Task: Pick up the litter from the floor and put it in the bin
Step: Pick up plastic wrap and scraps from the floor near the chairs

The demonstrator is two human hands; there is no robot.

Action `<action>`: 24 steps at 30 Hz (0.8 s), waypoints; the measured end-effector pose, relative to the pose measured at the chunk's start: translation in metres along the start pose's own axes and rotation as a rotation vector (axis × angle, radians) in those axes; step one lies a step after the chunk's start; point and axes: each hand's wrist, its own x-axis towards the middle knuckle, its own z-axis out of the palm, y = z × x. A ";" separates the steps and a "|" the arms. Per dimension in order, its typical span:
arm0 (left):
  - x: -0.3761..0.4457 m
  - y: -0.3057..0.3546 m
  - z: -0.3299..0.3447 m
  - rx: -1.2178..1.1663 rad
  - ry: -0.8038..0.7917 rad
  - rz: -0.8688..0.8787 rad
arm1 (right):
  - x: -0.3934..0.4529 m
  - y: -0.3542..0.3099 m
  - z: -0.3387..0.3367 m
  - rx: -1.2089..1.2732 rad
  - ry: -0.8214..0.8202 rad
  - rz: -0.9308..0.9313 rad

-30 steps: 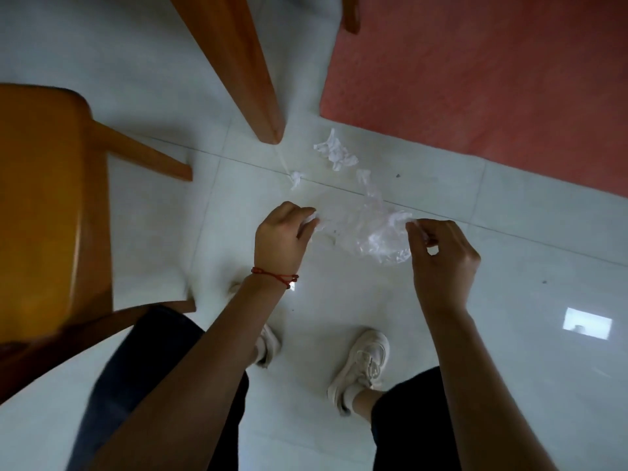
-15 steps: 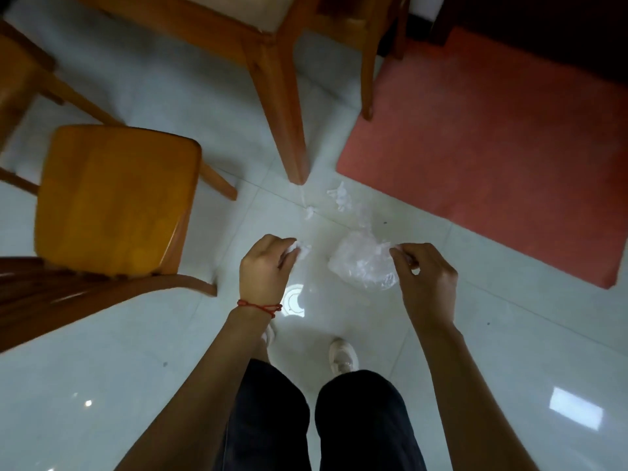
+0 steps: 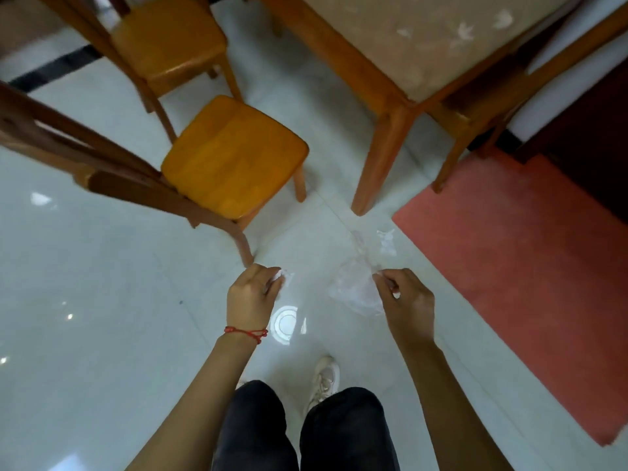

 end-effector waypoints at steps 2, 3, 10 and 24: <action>-0.016 -0.018 -0.024 0.003 0.059 -0.055 | -0.008 -0.024 0.015 0.040 -0.066 -0.008; -0.025 -0.027 -0.036 0.008 0.090 -0.079 | -0.011 -0.036 0.023 0.064 -0.099 -0.011; -0.099 -0.106 -0.132 0.067 0.215 -0.273 | -0.049 -0.144 0.089 0.161 -0.225 -0.156; -0.215 -0.257 -0.304 0.123 0.479 -0.553 | -0.130 -0.371 0.238 0.241 -0.387 -0.552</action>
